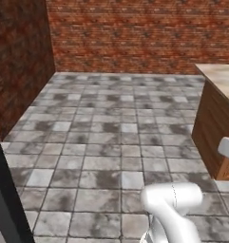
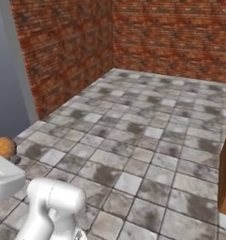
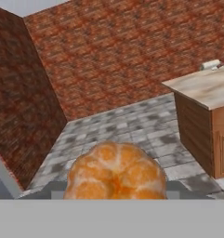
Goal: Pick up the mango and tangerine from the fridge and place one fruit on each plate on the dining counter.
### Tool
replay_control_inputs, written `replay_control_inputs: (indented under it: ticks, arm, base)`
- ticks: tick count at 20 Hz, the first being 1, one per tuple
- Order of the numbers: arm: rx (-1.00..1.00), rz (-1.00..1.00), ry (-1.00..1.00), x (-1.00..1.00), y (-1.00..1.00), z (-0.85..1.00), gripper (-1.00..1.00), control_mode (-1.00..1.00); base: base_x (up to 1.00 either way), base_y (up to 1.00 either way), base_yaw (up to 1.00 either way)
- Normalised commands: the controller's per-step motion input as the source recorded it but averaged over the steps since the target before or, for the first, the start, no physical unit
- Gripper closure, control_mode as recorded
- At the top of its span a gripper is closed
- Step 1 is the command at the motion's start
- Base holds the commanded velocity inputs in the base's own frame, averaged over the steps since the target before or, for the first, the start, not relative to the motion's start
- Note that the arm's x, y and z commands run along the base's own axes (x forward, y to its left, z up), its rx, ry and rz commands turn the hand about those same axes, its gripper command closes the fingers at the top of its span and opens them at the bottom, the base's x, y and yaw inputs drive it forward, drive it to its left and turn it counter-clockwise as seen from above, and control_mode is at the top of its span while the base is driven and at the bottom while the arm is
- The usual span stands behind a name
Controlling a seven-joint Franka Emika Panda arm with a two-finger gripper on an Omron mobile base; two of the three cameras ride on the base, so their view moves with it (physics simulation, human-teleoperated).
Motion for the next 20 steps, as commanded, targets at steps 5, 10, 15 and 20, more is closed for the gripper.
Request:
replay_control_inputs:
  ticks: [5, 10, 15, 20]
  arm:
    - [0.00, 0.00, 0.00, 0.00, 0.00, 0.00, 1.00, 1.00]
    - [0.00, 0.00, 0.00, 0.00, 0.00, 0.00, 1.00, 1.00]
    - [0.00, 0.00, 0.00, 0.00, 0.00, 0.00, 1.00, 1.00]
    - [0.00, 0.00, 0.00, 0.00, 0.00, 0.00, 1.00, 1.00]
  base:
    - [1.00, -0.11, -0.18]
    - [1.00, -0.28, -0.03]
    - [1.00, -0.30, 0.00]
    - [1.00, -0.23, 0.00]
